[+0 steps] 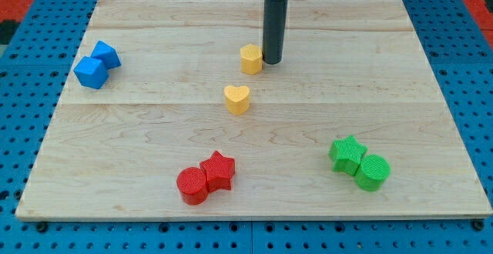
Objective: Nudge the green star down a bit
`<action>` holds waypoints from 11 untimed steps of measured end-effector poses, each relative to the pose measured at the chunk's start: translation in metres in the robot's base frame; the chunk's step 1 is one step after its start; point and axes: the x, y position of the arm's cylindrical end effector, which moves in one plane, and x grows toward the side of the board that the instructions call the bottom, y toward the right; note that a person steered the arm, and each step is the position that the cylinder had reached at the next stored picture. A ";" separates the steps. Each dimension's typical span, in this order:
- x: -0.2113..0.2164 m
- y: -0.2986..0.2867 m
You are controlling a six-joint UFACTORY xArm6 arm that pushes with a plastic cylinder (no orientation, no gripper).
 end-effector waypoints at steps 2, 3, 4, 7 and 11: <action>0.008 0.069; 0.031 0.184; 0.115 0.266; 0.239 0.191; 0.155 0.114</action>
